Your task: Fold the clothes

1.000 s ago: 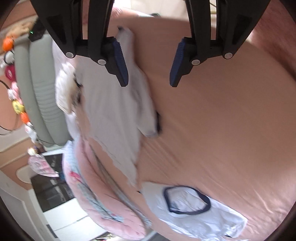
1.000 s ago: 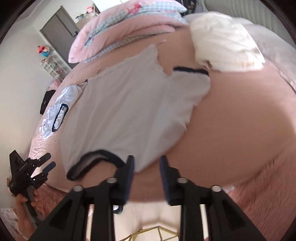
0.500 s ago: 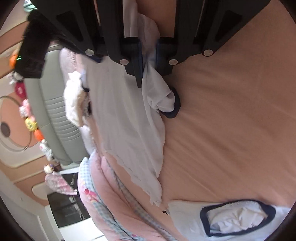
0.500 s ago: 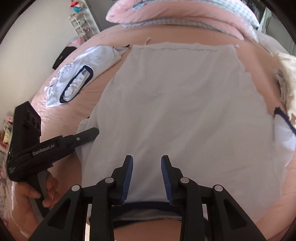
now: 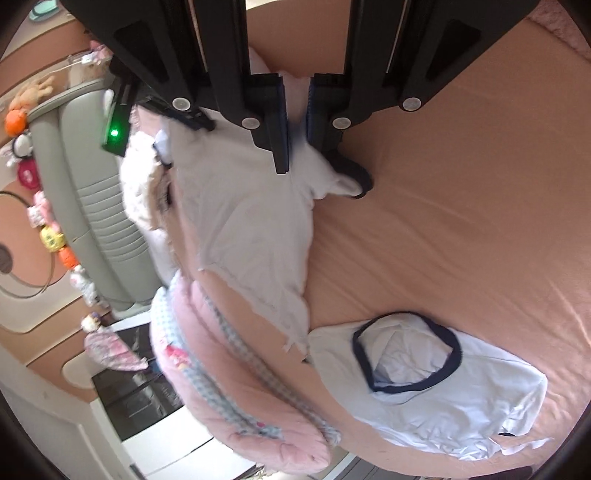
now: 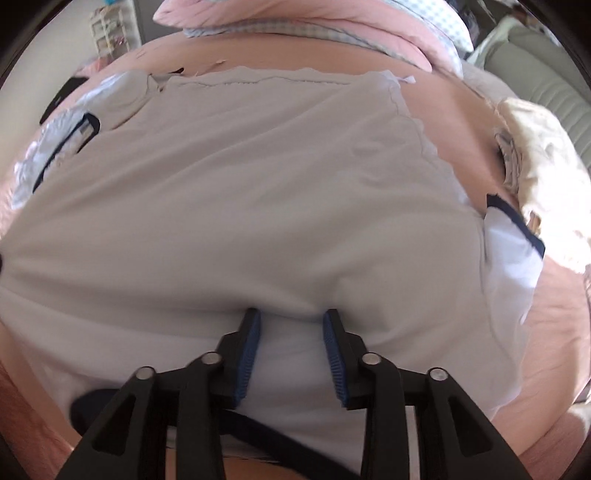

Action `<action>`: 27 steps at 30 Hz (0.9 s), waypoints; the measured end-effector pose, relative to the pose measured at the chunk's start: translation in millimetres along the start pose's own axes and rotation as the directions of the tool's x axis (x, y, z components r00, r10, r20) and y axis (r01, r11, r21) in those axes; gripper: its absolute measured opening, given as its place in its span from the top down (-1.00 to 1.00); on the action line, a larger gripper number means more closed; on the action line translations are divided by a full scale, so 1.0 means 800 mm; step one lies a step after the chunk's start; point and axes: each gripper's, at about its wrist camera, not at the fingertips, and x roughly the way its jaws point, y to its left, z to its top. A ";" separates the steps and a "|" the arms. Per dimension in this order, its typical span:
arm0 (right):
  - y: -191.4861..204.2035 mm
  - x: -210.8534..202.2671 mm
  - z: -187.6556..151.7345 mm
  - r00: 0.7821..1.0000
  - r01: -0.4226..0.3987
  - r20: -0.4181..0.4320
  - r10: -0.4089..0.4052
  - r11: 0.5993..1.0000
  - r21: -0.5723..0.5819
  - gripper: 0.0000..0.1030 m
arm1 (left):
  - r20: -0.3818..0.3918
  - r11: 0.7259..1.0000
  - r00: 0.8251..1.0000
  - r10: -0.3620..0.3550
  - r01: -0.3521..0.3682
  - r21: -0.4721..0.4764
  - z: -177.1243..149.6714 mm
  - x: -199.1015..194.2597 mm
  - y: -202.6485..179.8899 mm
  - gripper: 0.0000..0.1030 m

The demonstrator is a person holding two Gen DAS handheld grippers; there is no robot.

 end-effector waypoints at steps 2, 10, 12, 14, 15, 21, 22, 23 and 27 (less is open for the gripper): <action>0.006 -0.001 -0.003 0.998 0.058 0.012 -0.058 0.997 -0.050 0.22 | 0.045 0.998 0.998 0.050 -0.048 -0.046 0.009 -0.014 0.015 0.87; -0.016 -0.040 -0.025 0.994 -0.046 0.106 0.038 0.996 0.078 0.22 | -0.012 0.961 0.996 -0.091 0.085 -0.262 -0.002 -0.011 0.069 0.85; -0.054 -0.051 -0.037 0.989 -0.035 0.149 0.004 0.977 0.211 0.19 | -0.026 0.949 0.999 -0.046 0.036 -0.314 -0.021 -0.006 0.067 0.85; -0.097 -0.061 -0.050 0.983 -0.037 0.181 -0.029 0.936 0.350 0.17 | -0.039 0.921 0.998 -0.039 0.021 -0.389 -0.046 -0.001 0.070 0.83; -0.127 -0.063 -0.058 0.983 -0.053 0.182 -0.030 0.897 0.438 0.16 | -0.044 0.909 0.998 -0.046 0.024 -0.417 -0.058 0.003 0.069 0.83; -0.250 -0.039 -0.112 0.984 -0.175 0.138 0.109 0.689 0.704 0.16 | -0.115 0.927 0.981 -0.155 0.104 -0.361 -0.078 0.032 0.039 0.82; -0.251 -0.038 -0.117 0.979 -0.203 0.154 0.133 0.690 0.695 0.15 | -0.111 0.930 0.982 -0.153 0.105 -0.351 -0.078 0.033 0.037 0.78; -0.252 -0.036 -0.121 0.973 -0.230 0.169 0.156 0.691 0.686 0.11 | -0.108 0.934 0.983 -0.151 0.106 -0.342 -0.078 0.034 0.035 0.65; -0.240 -0.030 -0.107 0.968 -0.248 0.183 0.171 0.752 0.611 -0.16 | -0.095 0.947 0.985 -0.144 0.109 -0.304 -0.076 0.038 0.027 0.58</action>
